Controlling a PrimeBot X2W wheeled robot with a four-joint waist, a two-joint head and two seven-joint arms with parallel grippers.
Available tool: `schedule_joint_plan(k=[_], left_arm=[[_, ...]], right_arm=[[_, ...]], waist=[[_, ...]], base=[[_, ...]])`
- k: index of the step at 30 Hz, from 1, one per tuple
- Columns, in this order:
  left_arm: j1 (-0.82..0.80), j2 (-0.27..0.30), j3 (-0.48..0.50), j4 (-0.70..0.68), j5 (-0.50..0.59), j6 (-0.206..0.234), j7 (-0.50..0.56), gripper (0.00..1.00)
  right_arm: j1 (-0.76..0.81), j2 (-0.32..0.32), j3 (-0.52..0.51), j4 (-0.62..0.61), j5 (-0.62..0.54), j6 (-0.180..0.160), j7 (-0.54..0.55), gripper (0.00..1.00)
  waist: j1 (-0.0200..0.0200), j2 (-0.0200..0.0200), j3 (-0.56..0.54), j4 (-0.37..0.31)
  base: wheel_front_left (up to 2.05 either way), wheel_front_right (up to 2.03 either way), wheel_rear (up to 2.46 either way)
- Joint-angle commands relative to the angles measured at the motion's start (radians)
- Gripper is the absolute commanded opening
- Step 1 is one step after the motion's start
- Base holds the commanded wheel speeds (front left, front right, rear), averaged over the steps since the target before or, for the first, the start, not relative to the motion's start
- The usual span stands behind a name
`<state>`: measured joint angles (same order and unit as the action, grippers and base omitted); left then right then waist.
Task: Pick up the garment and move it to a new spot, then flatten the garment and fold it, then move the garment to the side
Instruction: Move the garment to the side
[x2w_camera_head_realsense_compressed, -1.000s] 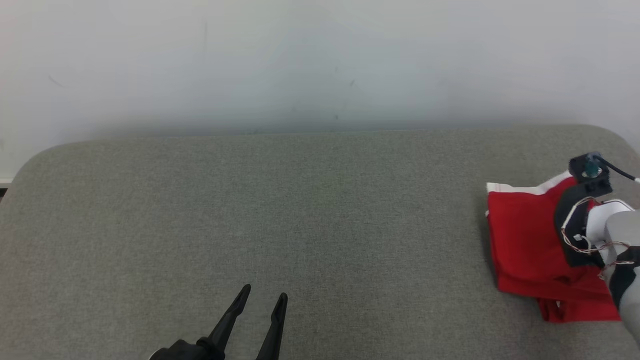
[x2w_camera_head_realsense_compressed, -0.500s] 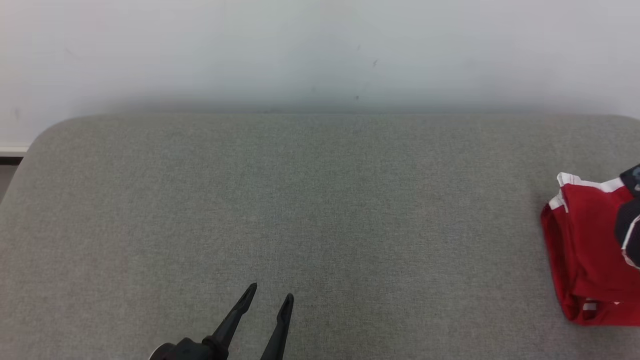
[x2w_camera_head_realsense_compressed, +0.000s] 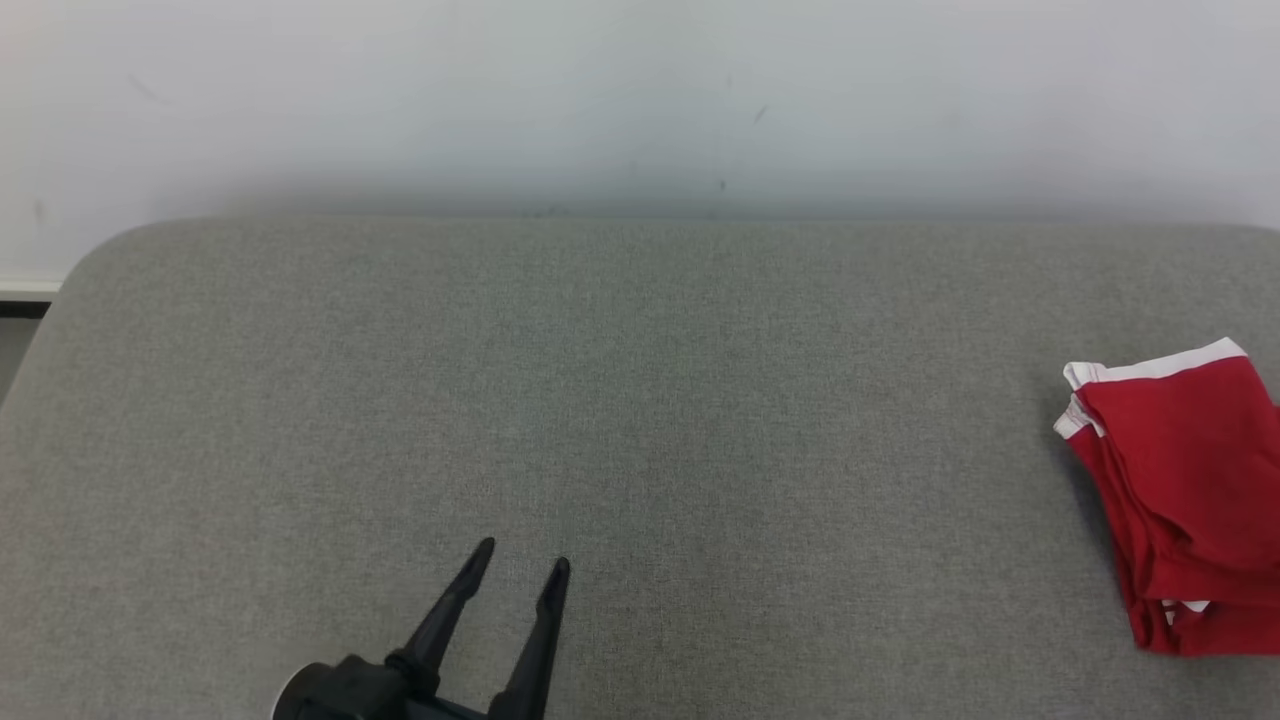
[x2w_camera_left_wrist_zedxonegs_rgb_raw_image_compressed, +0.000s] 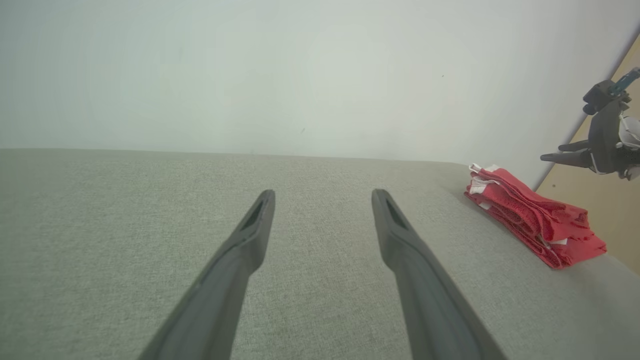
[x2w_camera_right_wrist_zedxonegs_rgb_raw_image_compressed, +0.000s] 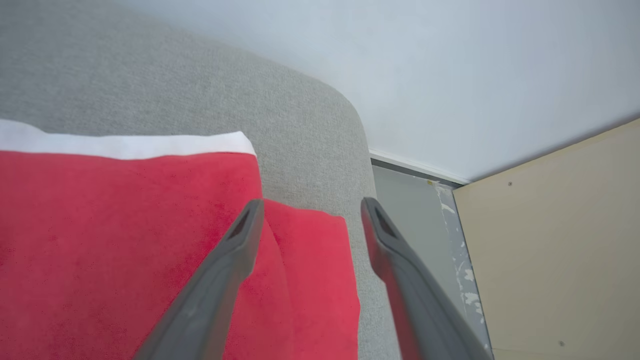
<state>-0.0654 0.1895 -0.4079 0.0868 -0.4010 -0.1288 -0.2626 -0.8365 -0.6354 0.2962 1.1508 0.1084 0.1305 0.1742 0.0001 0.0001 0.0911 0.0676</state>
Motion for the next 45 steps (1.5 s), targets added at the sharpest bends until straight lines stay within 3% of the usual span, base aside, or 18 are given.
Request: schedule_joint_plan(k=[1, 9, 18, 28, 35, 45], left_arm=[[0.0, -0.008, 0.014, -0.006, 0.013, 0.006, -0.003, 1.0], [0.071, -0.056, 0.111, 0.026, -0.027, 0.022, -0.003, 1.0], [0.1, -0.073, 0.204, 0.056, 0.016, 0.083, -0.003, 1.0], [0.129, -0.087, 0.299, 0.08, 0.023, 0.076, -0.003, 1.0], [0.147, -0.082, 0.351, 0.091, 0.017, 0.028, -0.003, 1.0], [0.174, -0.093, 0.373, 0.099, 0.051, 0.006, -0.003, 1.0]], right_arm=[[0.031, 0.016, -0.026, -0.007, 0.003, 0.0, -0.031, 1.0], [0.201, 0.122, -0.232, -0.154, 0.009, 0.0, -0.251, 1.0], [0.449, 0.248, -0.259, -0.53, 0.037, 0.0, -0.263, 1.0], [0.765, 0.394, -0.31, -0.891, 0.122, 0.0, -0.265, 1.0], [0.876, 0.509, -0.346, -0.997, 0.103, 0.0, -0.272, 1.0], [0.94, 0.569, -0.312, -1.03, 0.081, 0.0, -0.257, 1.0]], waist=[[-0.0001, -0.0001, -0.015, -0.002], [-0.0001, -0.0001, -0.117, -0.035], [-0.0001, -0.0001, -0.182, -0.086], [-0.0001, -0.0001, -0.223, -0.084], [-0.0001, -0.0001, -0.232, -0.079], [-0.0001, -0.0001, -0.245, -0.062]], base=[[0.0, 0.0, 0.0], [0.0, 0.0, 0.0], [0.0, 0.0, 0.0], [0.0, 0.0, 0.0], [0.0, 0.0, 0.0], [0.0, 0.0, 0.0]])
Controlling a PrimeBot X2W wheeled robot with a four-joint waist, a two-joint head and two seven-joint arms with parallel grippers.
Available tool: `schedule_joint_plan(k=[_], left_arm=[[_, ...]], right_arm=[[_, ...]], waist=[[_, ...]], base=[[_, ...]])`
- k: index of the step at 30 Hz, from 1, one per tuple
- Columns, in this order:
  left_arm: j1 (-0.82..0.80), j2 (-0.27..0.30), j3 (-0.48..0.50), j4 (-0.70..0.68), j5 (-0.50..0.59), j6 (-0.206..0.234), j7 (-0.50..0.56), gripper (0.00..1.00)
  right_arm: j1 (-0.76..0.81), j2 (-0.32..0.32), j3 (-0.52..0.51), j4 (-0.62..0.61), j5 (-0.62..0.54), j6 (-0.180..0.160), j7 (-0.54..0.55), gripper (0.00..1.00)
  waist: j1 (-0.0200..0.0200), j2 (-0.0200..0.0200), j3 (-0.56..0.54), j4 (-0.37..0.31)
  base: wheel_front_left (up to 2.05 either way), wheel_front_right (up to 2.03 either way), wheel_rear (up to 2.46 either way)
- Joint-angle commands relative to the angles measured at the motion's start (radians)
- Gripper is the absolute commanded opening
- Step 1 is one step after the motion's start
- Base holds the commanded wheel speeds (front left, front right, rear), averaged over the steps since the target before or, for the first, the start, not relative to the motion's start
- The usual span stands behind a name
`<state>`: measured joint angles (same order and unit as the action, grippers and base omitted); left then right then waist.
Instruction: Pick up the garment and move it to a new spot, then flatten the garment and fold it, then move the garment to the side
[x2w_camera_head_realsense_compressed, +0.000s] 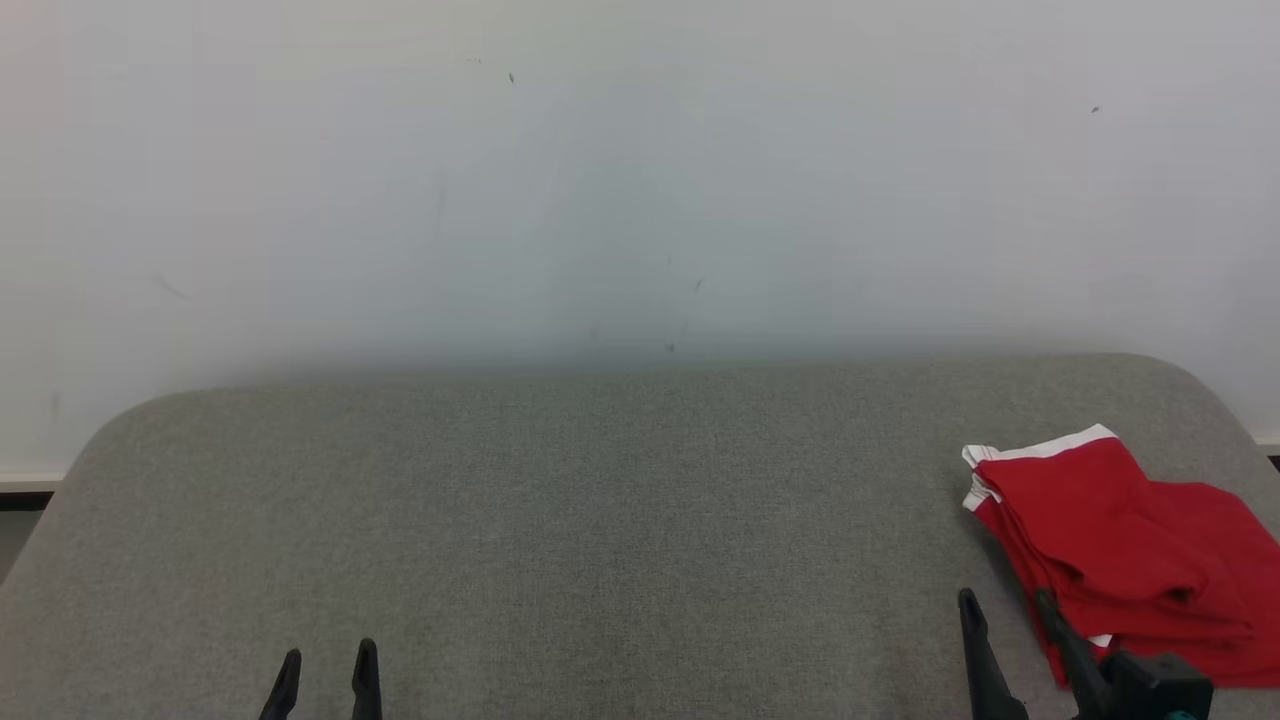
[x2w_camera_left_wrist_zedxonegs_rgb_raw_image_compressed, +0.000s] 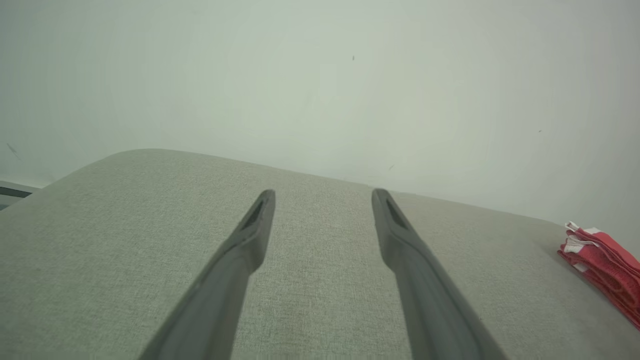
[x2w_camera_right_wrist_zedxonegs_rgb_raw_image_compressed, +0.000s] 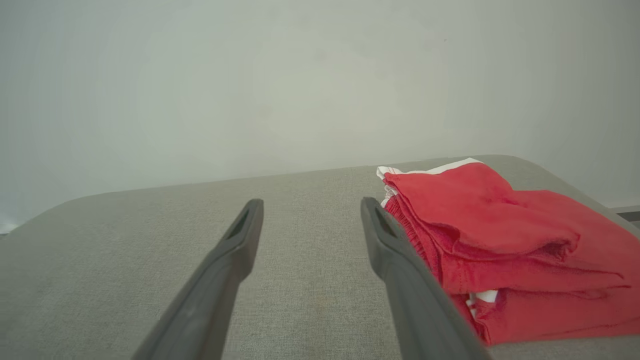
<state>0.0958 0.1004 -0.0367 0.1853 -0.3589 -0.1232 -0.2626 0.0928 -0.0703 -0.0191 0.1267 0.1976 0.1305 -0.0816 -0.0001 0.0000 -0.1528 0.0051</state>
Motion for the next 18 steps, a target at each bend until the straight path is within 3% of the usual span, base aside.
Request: schedule_joint_plan(k=[1, 18], left_arm=[[0.012, -0.006, 0.005, 0.002, 0.009, -0.001, -0.003, 1.0], [0.011, -0.023, 0.027, 0.014, 0.015, -0.006, -0.003, 1.0]], right_arm=[[0.014, 0.006, 0.009, -0.007, -0.007, 0.0, 0.001, 1.0], [0.02, 0.021, 0.042, -0.026, 0.0, 0.0, 0.009, 1.0]], waist=[[0.0001, 0.0, -0.001, 0.001], [0.0001, 0.0, 0.007, -0.015]], base=[[0.0, 0.0, 0.0], [0.0, 0.0, 0.0]])
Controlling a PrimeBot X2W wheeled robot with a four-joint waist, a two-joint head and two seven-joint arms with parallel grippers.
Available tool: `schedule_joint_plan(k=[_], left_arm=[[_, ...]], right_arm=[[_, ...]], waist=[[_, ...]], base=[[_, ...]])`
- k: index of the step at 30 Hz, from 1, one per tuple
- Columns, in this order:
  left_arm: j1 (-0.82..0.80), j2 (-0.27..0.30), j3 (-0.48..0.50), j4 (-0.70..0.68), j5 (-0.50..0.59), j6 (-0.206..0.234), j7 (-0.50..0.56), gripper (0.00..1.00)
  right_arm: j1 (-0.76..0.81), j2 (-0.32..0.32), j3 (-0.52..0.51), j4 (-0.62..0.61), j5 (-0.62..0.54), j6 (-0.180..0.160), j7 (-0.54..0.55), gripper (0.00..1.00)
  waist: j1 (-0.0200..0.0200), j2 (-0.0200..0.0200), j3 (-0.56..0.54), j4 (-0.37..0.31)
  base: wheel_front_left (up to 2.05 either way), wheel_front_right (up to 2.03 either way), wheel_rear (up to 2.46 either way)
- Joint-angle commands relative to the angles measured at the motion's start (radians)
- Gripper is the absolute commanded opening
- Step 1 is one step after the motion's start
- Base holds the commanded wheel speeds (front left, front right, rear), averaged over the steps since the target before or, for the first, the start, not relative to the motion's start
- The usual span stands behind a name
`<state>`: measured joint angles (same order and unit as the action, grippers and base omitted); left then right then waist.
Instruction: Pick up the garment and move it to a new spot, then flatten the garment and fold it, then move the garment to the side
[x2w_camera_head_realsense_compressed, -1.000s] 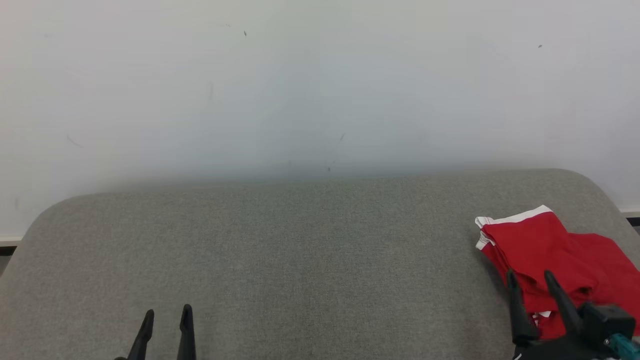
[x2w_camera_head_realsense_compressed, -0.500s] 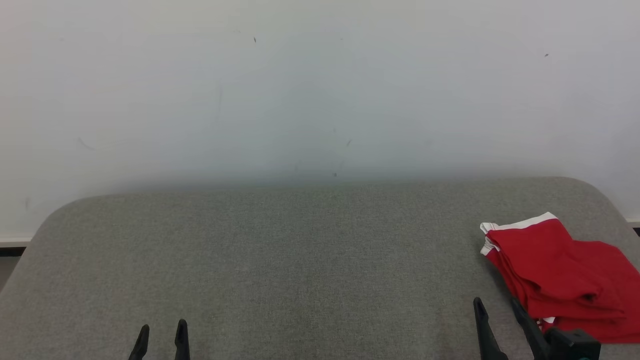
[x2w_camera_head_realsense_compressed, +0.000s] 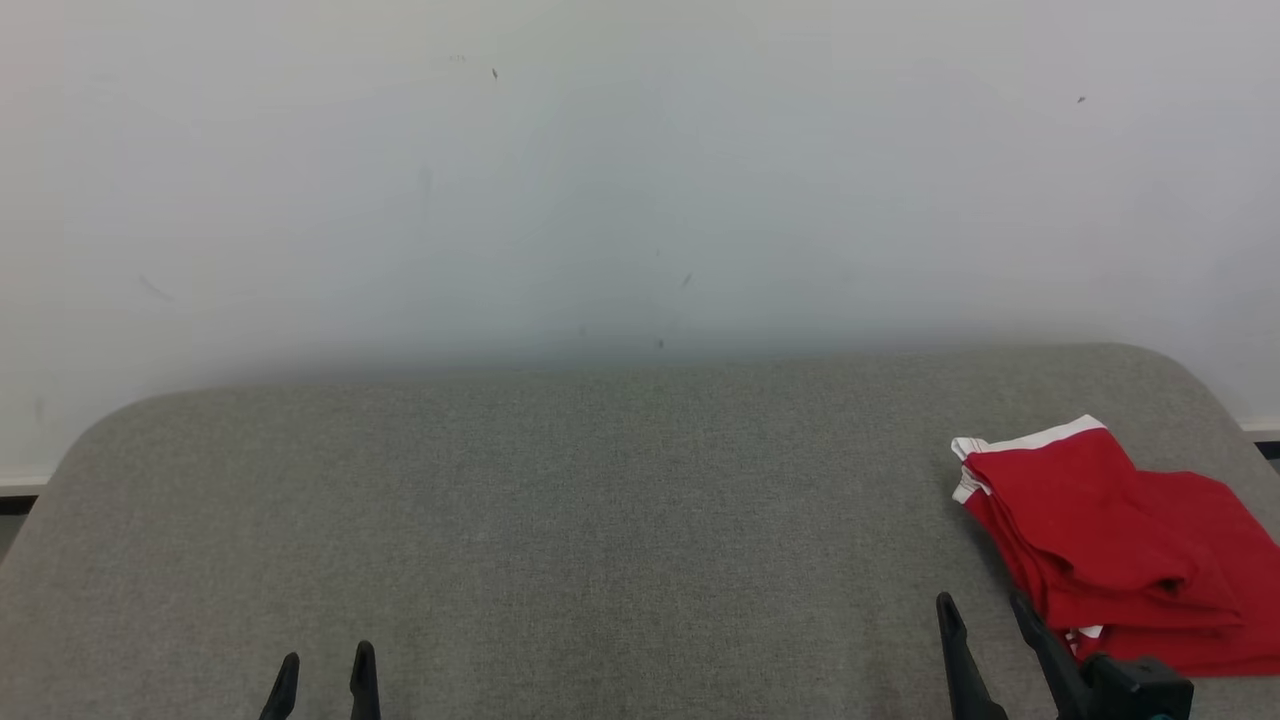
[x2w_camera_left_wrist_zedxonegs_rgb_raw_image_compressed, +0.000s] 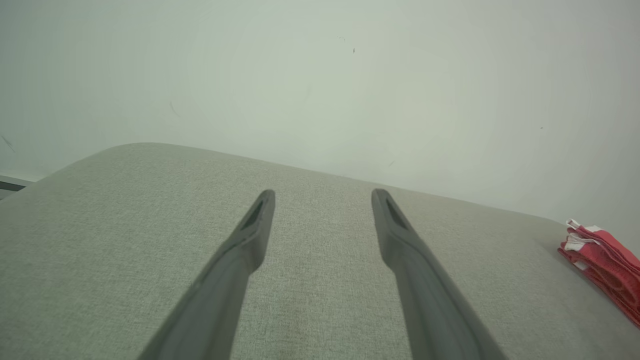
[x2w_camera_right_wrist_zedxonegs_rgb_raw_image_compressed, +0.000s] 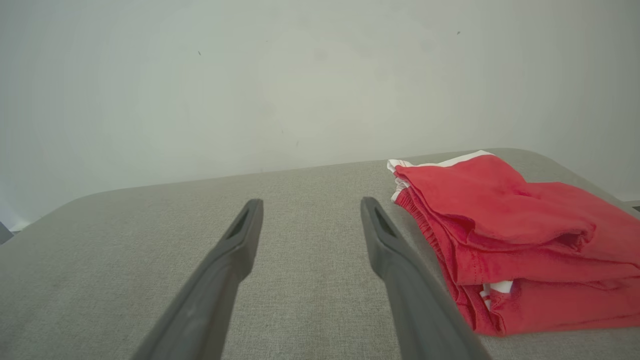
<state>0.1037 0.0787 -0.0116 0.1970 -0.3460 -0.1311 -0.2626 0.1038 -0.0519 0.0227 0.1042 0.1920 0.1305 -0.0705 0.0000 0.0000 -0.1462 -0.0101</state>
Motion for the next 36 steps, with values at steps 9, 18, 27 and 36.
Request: schedule_joint_plan(k=[9, 18, 27, 36], left_arm=[[-0.008, 0.008, -0.005, 0.013, -0.009, 0.001, -0.003, 0.0], [-0.002, -0.004, 0.0, 0.061, -0.059, -0.001, 0.024, 0.0], [-0.059, -0.008, 0.023, 0.078, -0.253, -0.001, 0.082, 0.0], [-0.1, -0.011, 0.04, 0.089, -0.395, 0.001, 0.125, 0.0]], right_arm=[[0.001, 0.003, 0.008, 0.0, 0.015, 0.0, -0.006, 0.0], [0.002, 0.002, -0.004, 0.057, 0.068, 0.0, 0.012, 0.0], [-0.054, 0.002, -0.027, 0.088, 0.286, 0.0, 0.039, 0.0], [-0.095, 0.001, -0.044, 0.111, 0.445, 0.0, 0.059, 0.0]], waist=[[0.0, 0.0, 0.005, -0.003], [0.0, 0.0, 0.008, -0.003], [0.0, 0.0, 0.022, -0.002], [0.0, 0.0, 0.033, -0.001]], base=[[0.0, 0.0, 0.0], [0.0, 0.0, 0.0], [0.0, 0.0, 0.0], [0.0, 0.0, 0.0]])
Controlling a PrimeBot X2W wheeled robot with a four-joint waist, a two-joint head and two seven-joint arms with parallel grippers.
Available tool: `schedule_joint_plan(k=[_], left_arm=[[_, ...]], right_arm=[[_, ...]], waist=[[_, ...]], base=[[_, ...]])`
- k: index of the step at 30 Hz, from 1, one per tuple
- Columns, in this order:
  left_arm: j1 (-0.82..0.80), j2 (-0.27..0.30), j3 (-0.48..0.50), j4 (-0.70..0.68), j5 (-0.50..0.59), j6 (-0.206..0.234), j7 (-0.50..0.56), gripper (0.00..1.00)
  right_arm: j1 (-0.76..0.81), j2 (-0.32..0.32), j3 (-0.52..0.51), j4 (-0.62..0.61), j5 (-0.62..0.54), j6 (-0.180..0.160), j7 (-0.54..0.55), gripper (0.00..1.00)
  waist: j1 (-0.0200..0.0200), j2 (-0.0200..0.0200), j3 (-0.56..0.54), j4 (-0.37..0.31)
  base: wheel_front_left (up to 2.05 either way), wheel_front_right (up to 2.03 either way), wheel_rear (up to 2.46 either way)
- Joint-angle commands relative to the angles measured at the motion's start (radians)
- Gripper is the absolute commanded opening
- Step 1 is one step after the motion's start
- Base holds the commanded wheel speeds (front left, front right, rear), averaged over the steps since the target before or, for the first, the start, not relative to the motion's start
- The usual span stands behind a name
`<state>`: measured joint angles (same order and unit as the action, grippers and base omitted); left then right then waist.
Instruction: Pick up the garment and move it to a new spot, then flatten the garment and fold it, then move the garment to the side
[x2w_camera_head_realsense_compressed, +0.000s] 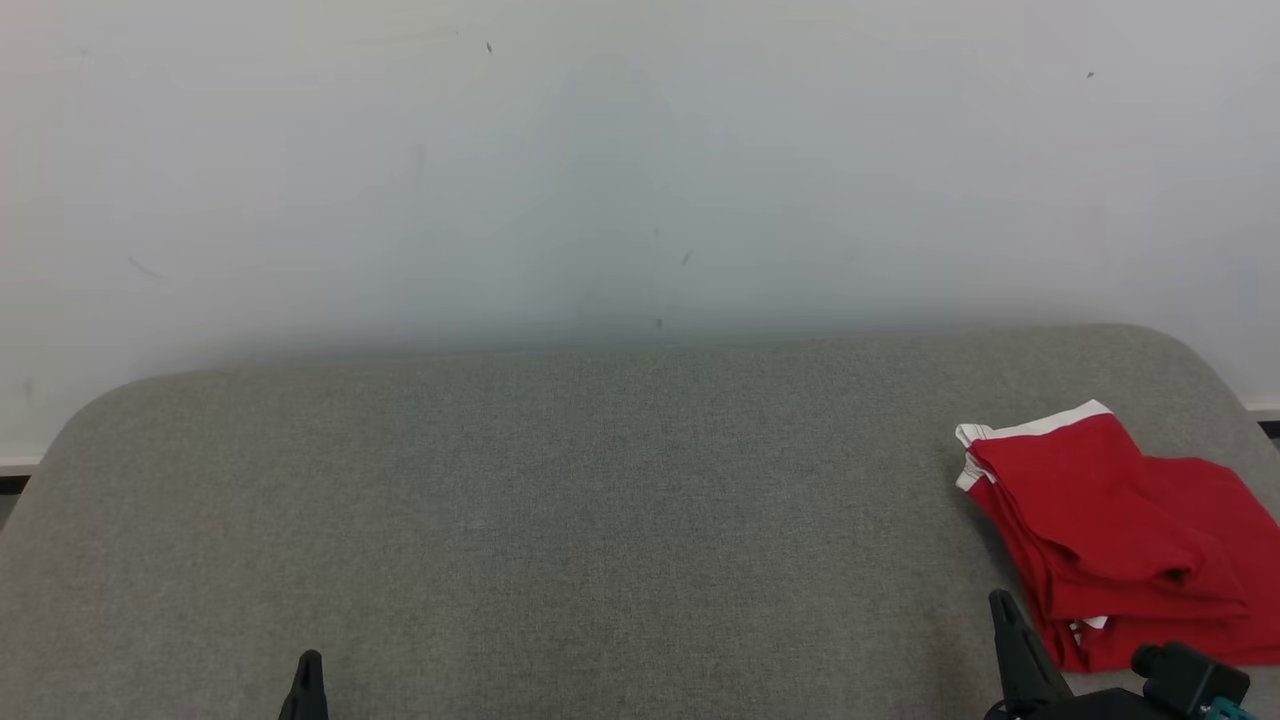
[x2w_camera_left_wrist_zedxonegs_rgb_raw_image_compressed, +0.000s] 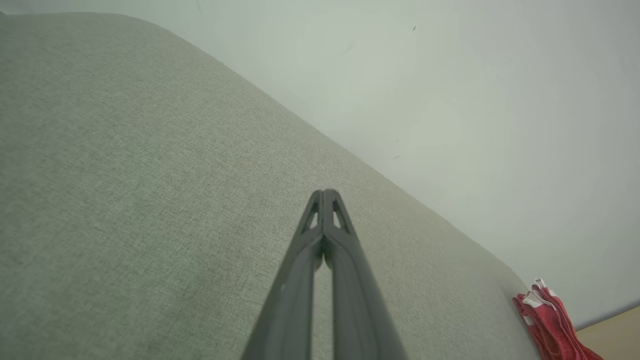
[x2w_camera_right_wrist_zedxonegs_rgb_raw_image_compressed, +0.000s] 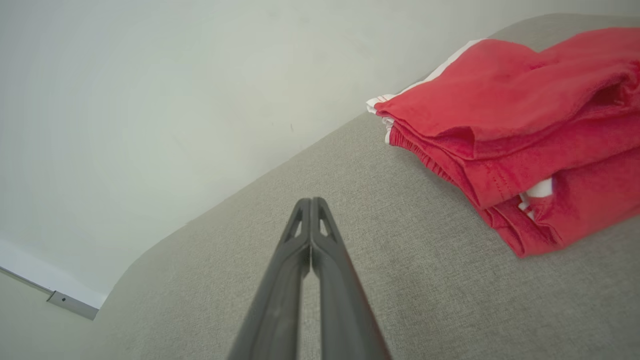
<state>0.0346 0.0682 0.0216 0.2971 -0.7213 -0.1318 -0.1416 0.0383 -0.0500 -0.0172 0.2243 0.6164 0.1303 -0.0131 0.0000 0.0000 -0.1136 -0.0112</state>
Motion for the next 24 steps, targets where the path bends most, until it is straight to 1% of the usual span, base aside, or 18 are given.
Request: schedule_joint_plan(k=[1, 14, 24], left_arm=[[-0.035, -0.001, 0.008, -0.01, -0.033, 0.002, 0.008, 0.0], [-0.083, -0.004, 0.027, 0.004, -0.195, 0.003, 0.057, 0.0], [-0.111, -0.006, 0.039, 0.013, -0.293, 0.004, 0.087, 0.0]], right_arm=[[-0.033, 0.0, -0.006, -0.007, 0.036, 0.0, 0.004, 0.0], [-0.081, 0.0, -0.026, 0.021, 0.216, 0.0, 0.027, 0.0], [-0.109, -0.001, -0.039, 0.038, 0.328, 0.0, 0.042, 0.0]], waist=[[0.0, -0.0001, 0.002, 0.0], [0.0, -0.0001, 0.016, 0.002], [0.0, -0.0001, 0.026, 0.003]], base=[[0.0, 0.0, 0.0], [0.0, 0.0, 0.0], [0.0, 0.0, 0.0]])
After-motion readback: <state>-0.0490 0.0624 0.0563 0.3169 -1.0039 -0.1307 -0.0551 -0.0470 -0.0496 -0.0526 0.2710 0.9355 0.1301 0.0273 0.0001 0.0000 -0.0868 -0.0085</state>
